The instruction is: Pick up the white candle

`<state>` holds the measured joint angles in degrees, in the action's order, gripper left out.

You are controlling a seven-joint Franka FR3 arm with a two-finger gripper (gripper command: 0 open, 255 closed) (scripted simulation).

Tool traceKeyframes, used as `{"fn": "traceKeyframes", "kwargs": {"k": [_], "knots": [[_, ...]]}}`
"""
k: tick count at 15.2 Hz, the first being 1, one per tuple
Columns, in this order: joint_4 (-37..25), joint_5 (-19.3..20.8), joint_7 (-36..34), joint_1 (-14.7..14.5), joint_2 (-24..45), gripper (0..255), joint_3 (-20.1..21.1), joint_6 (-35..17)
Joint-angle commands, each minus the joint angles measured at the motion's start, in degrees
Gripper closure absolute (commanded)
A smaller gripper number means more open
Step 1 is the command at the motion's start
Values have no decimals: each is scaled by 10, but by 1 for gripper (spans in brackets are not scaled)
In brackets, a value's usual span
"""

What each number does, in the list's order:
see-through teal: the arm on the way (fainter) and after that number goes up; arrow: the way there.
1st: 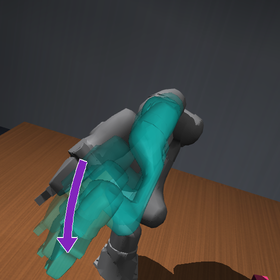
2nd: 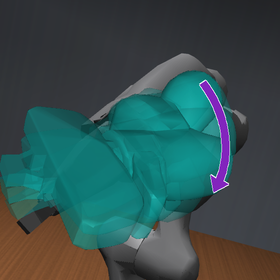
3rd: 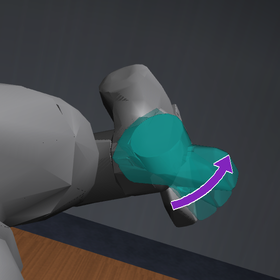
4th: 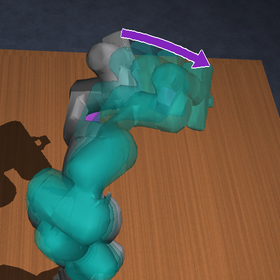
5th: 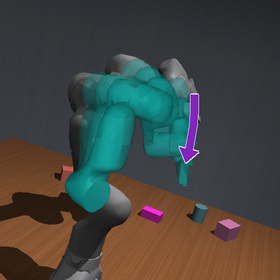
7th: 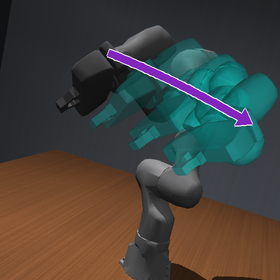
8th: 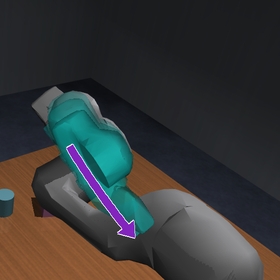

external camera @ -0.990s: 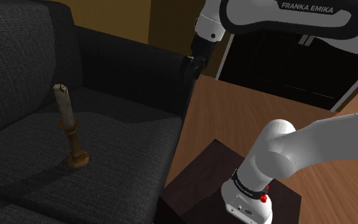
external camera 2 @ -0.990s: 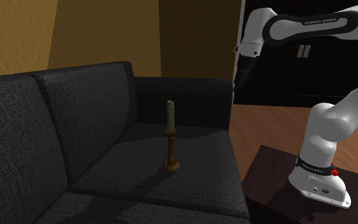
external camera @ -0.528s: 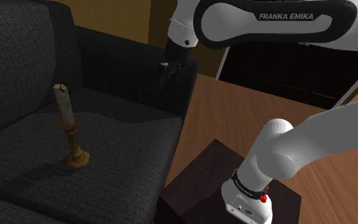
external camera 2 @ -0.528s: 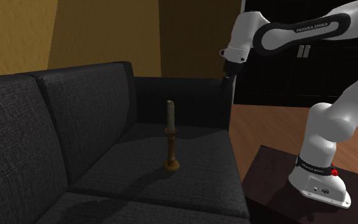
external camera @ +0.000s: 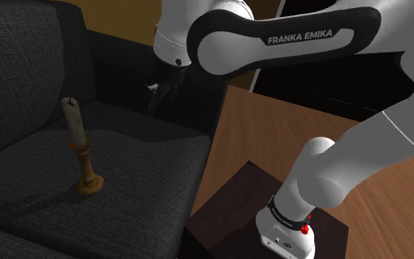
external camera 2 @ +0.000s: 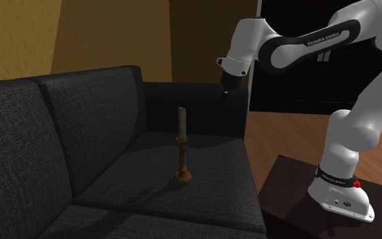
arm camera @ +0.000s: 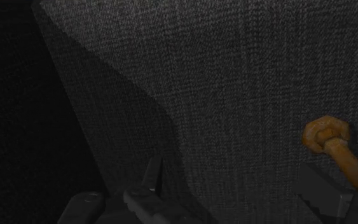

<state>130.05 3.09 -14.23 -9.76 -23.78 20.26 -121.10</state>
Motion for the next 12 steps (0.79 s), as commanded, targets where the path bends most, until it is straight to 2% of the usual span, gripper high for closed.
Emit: {"fn": "traceKeyframes", "kwargs": {"k": [1,6,12], "knots": [[-20,19,-19,-1,31,0,26,-16],[-74,89,-75,-1,114,0,88,-46],[-156,214,-158,-13,230,0,151,-52]]}}
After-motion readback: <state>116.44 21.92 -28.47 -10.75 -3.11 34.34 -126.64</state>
